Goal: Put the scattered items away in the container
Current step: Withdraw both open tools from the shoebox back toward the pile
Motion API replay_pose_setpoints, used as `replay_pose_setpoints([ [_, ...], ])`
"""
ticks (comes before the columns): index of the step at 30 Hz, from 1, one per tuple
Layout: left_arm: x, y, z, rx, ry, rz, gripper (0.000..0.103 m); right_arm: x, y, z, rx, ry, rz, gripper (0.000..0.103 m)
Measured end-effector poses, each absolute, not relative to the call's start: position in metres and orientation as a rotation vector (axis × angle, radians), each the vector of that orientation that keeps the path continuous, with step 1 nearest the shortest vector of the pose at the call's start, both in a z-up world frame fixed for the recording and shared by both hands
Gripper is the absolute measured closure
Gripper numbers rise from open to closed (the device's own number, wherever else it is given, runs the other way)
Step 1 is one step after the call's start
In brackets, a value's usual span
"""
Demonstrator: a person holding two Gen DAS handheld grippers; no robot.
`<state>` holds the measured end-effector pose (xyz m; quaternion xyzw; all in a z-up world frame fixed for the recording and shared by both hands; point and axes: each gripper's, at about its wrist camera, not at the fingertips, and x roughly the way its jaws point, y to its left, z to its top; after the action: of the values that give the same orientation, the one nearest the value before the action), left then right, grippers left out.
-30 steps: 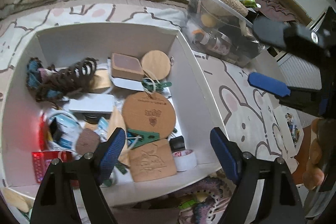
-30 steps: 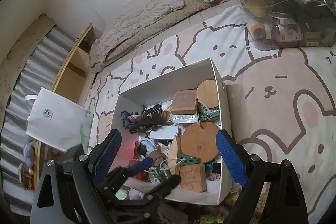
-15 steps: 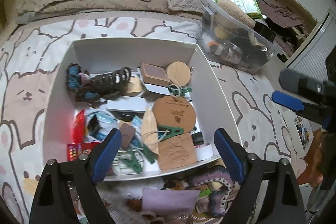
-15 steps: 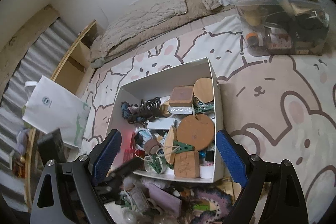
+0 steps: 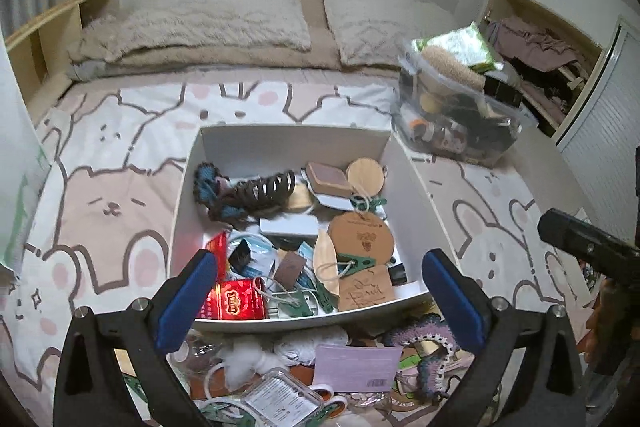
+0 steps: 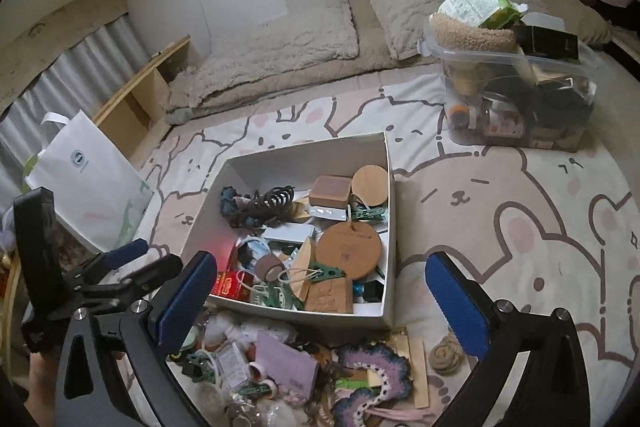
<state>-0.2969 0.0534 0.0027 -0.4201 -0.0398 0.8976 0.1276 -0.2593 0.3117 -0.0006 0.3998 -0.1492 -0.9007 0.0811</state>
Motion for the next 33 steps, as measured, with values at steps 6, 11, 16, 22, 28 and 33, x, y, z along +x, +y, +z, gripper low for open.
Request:
replay_pose_setpoints([
  [6, -0.277, 0.046, 0.023, -1.149, -0.102, 2.656, 0.000, -0.240, 0.305, 0.014, 1.133, -0.402, -2.721, 0.000],
  [11, -0.261, 0.040, 0.034, -1.111, -0.111, 2.684, 0.000, -0.222, 0.298, 0.022, 1.104, -0.367, -2.734, 0.000],
  [16, -0.243, 0.031, 0.040, -1.071, -0.120, 2.719, 0.000, -0.204, 0.294, 0.027, 1.061, -0.354, -2.743, 0.000],
  [22, -0.218, 0.021, 0.046, -1.019, -0.128, 2.756, 0.000, -0.178, 0.289, 0.033, 1.001, -0.334, -2.761, 0.000],
  [28, -0.192, 0.011, 0.053, -0.963, -0.143, 2.781, 0.000, -0.154, 0.281, 0.039, 0.964, -0.304, -2.770, 0.000],
  [33, -0.172, 0.005, 0.054, -0.938, -0.140, 2.808, 0.000, -0.136, 0.274, 0.041, 0.935, -0.296, -2.770, 0.000],
])
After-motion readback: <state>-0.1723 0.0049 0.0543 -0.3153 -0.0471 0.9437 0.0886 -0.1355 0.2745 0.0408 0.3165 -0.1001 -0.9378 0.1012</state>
